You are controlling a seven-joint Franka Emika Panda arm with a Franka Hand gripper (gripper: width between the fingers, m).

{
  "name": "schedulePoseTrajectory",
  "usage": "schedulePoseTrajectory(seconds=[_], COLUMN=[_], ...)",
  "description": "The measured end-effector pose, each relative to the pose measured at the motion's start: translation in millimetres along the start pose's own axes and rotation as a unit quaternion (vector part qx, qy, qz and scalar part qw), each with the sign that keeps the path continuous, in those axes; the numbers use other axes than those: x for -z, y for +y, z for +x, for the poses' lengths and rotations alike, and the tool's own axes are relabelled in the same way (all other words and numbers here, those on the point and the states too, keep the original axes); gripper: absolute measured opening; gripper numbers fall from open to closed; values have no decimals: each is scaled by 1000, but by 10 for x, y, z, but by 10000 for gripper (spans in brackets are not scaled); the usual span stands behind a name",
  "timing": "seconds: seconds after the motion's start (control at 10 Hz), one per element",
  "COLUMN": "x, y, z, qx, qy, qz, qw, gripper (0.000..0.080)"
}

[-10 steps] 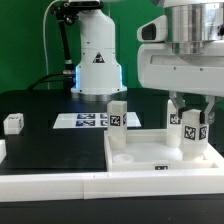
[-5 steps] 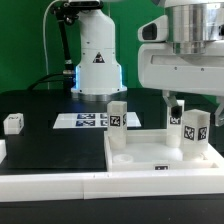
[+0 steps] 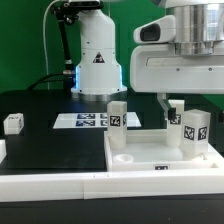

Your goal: Assemble square table

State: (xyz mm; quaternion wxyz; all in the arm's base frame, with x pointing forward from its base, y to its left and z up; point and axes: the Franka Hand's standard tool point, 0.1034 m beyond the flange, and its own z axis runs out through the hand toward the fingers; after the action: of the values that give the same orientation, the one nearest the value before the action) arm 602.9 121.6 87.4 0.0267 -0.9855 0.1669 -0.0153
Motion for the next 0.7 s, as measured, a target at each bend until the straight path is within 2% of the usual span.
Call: schedulePoseTrajectory(seconds=[0.4, 0.5, 0.7], x=[-6, -4, 5], y=[-8, 7, -4], z=[-9, 4, 31], qx=[124, 184, 215], qy=[0, 3, 15], qz=[-3, -9, -13], qw=[992, 983, 976], gripper=[649, 649, 649])
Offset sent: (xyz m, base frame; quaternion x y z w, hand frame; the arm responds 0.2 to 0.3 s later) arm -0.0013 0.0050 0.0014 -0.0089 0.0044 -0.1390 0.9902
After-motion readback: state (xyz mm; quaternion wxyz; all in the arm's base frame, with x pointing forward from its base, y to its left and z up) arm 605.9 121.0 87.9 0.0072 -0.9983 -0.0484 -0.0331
